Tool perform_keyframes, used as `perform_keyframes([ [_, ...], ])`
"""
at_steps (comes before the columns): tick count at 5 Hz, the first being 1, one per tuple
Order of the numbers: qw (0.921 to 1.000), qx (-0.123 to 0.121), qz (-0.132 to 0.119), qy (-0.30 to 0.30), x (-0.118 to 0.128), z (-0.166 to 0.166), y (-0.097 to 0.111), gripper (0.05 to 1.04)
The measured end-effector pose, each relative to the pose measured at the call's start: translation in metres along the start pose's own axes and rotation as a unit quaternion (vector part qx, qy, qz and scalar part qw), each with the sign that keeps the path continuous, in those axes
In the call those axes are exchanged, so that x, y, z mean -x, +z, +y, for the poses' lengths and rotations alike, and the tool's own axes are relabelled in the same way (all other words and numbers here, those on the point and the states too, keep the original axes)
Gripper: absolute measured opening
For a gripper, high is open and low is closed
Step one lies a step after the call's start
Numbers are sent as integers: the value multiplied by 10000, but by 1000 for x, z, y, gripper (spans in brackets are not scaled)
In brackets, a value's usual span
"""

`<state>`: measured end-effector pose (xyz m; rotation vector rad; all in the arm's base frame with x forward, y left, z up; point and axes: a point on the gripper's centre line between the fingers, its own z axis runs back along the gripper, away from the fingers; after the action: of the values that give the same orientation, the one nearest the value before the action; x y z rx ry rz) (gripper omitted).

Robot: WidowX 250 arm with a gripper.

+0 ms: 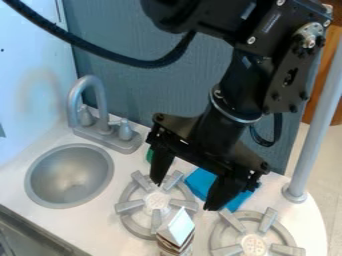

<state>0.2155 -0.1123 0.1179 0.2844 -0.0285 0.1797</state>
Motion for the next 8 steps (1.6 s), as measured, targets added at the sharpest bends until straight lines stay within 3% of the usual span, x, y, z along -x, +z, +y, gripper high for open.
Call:
perform_keyframes([
  [1,10000,-52,67,-30,1,-1,-8,1002],
  [2,9993,57,290,235,-18,11,-67,1002],
  [4,9992,344,-194,-36,-27,9,-105,1002],
  [5,9912,872,-559,-829,-21,5,-111,1002],
  [6,9838,1157,-951,-983,-20,8,-107,1002],
  [8,9813,1252,-999,-1065,-33,9,-118,1002],
])
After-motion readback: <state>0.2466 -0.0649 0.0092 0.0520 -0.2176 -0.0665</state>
